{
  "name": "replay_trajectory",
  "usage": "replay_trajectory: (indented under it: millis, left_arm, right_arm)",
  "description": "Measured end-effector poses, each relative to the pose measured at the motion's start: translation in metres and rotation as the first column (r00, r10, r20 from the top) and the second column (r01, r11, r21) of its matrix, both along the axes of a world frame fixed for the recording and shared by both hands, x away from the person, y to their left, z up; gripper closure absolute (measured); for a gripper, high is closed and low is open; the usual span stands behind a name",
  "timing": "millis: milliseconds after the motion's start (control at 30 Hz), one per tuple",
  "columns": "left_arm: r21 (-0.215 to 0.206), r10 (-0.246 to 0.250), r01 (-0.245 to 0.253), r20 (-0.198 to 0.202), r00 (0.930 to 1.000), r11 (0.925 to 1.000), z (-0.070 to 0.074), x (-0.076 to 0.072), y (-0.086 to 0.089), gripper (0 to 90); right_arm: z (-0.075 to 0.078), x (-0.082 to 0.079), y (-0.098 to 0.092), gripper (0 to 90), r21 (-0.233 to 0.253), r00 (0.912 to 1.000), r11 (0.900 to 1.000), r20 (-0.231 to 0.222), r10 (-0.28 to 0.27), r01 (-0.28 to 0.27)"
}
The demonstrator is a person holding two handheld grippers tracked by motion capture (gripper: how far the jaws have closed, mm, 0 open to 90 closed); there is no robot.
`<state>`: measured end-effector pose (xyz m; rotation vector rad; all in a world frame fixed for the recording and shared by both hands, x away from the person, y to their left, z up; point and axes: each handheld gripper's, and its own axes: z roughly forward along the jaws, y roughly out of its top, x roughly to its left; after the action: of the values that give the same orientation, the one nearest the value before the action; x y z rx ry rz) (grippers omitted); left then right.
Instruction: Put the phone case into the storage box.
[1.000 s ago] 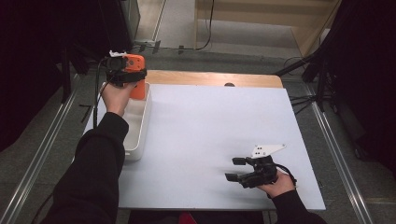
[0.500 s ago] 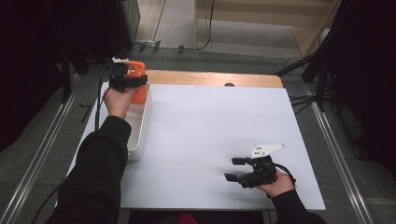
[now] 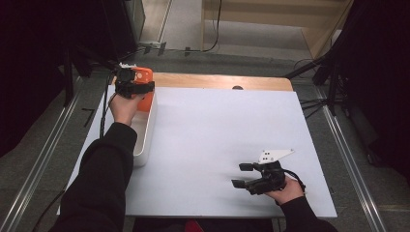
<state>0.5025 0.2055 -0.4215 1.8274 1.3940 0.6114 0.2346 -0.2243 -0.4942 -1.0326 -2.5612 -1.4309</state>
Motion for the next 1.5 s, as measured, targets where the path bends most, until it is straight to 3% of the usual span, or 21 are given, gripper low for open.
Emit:
replay_trajectory:
  millis: [433, 667, 833, 1267, 1500]
  left_arm:
    - [0.021, 0.012, -0.012, -0.016, 0.9998, 0.9997, -0.002, 0.000, -0.002, 14.8]
    - [0.027, 0.004, -0.003, -0.049, 0.9988, 0.9996, -0.004, 0.001, -0.003, 13.7]
    - [0.034, 0.002, -0.001, -0.045, 0.9990, 0.9994, -0.002, 0.001, -0.003, 5.1]
    - [0.028, -0.013, 0.014, -0.032, 0.9994, 0.9995, 0.012, -0.007, 0.003, 5.1]
    - [-0.036, -0.063, 0.061, -0.051, 0.9967, 0.9975, 0.024, -0.015, 0.009, 5.1]
  right_arm:
    - [0.000, 0.000, 0.001, 25.6, 0.001, 1.0000, 1.000, 0.004, 0.007, -0.007]
    - [0.000, 0.000, 0.001, 25.6, 0.004, 1.0000, 1.000, 0.006, 0.006, -0.006]
    - [0.000, -0.001, 0.001, 25.6, 0.004, 0.9999, 1.000, 0.006, 0.009, -0.009]
    - [0.000, 0.001, 0.002, 25.6, 0.004, 0.9999, 1.000, 0.003, 0.013, -0.013]
    - [0.000, 0.001, 0.002, 25.5, 0.001, 0.9999, 1.000, 0.004, 0.013, -0.014]
